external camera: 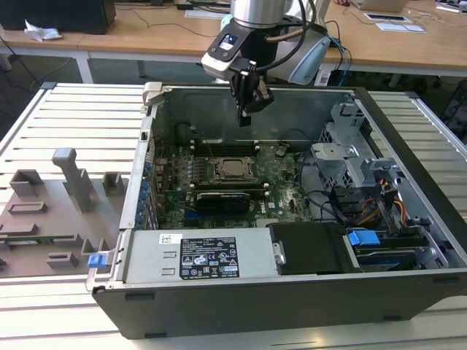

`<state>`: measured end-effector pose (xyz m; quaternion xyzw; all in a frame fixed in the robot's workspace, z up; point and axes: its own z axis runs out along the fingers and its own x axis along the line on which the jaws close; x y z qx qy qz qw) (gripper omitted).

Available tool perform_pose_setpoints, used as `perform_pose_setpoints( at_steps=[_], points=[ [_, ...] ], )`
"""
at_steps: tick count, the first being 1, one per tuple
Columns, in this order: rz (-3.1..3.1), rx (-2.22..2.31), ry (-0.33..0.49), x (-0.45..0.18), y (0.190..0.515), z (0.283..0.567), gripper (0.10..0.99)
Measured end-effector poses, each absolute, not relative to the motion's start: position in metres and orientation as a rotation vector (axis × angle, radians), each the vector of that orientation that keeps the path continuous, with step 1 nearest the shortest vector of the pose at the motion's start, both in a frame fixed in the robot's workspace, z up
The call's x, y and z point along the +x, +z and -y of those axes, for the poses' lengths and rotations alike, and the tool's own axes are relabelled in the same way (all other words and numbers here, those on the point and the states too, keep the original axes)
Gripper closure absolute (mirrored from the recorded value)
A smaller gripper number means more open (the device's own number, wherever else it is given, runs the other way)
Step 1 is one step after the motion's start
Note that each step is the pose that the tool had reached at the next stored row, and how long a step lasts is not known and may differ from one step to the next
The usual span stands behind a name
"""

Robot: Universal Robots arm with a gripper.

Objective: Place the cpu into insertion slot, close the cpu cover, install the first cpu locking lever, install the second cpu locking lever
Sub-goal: 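Install the first cpu locking lever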

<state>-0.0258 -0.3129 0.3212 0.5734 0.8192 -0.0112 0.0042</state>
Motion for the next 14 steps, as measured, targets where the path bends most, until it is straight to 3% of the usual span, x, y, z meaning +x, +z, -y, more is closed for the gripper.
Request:
perform_pose_setpoints(
  at_steps=[14],
  points=[
    [-2.671, 1.635, -0.034, -0.0258, 0.3212, 0.3129, 0.98]
  ],
)
